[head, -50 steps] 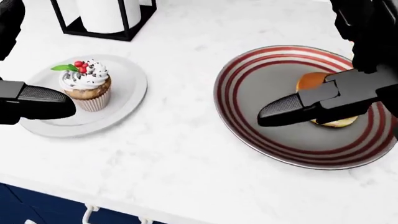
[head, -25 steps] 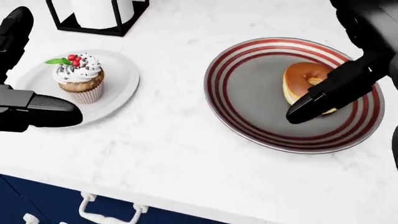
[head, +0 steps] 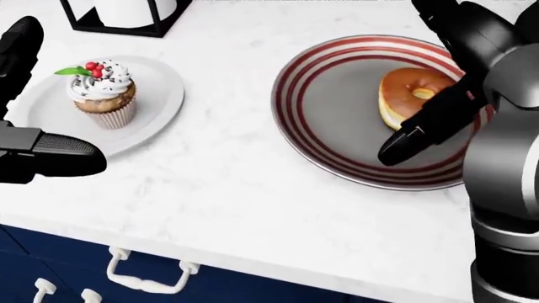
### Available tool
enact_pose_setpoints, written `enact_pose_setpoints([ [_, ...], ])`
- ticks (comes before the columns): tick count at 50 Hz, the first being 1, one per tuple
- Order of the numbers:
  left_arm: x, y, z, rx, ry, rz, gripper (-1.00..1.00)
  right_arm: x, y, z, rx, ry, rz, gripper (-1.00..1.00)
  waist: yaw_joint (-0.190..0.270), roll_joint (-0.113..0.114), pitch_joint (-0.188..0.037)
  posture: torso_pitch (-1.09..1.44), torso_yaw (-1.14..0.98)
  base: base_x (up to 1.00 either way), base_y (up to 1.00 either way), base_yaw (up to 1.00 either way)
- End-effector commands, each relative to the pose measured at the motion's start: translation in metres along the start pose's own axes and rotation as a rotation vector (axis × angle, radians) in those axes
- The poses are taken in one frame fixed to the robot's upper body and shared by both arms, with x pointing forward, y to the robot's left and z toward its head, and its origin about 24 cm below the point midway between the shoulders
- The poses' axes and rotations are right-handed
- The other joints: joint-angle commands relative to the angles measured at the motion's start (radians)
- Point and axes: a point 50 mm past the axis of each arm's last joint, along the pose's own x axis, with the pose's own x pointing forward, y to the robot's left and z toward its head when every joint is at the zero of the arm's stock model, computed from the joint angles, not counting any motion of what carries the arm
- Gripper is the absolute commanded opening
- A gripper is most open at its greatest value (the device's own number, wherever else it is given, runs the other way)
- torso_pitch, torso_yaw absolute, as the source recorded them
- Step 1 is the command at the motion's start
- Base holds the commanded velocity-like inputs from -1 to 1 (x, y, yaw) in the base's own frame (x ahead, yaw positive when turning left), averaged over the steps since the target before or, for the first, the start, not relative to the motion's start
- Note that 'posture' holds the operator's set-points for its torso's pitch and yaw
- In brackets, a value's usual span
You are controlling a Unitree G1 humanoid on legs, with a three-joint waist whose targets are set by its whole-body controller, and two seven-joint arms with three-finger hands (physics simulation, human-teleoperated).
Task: Move the dessert items from the plate to the tray.
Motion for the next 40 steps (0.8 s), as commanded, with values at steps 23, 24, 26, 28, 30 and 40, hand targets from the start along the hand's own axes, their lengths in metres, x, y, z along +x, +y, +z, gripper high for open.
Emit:
enact_pose_setpoints([
  [23,-0.002,0.002,0.011,0.002,-0.071,0.005,1.0,0.011,-0.014,-0.006,-0.022,0.016,-0.066,0.74,0.002,-0.005,-0.029,0.0,0.0,0.0,0.0,0.0],
  [24,-0.001,0.003,0.011,0.002,-0.072,0.006,1.0,0.012,-0.013,-0.007,-0.021,0.018,-0.065,0.74,0.002,-0.006,-0.03,0.0,0.0,0.0,0.0,0.0],
  [26,-0.002,0.003,0.011,0.002,-0.072,0.006,1.0,0.012,-0.013,-0.009,-0.021,0.025,-0.065,0.73,0.001,-0.006,-0.031,0.0,0.0,0.0,0.0,0.0],
  [28,-0.002,0.003,0.012,0.003,-0.073,0.006,1.0,0.014,-0.014,-0.011,-0.02,0.032,-0.067,0.73,0.002,-0.006,-0.03,0.0,0.0,0.0,0.0,0.0],
  [30,-0.002,0.002,0.012,0.004,-0.072,0.004,1.0,0.015,-0.013,-0.012,-0.02,0.036,-0.065,0.73,0.002,-0.006,-0.03,0.0,0.0,0.0,0.0,0.0],
  [40,-0.002,0.003,0.009,0.002,-0.068,0.005,1.0,0.023,-0.005,-0.025,-0.039,0.071,-0.058,0.64,0.002,-0.005,-0.029,0.0,0.0,0.0,0.0,0.0],
])
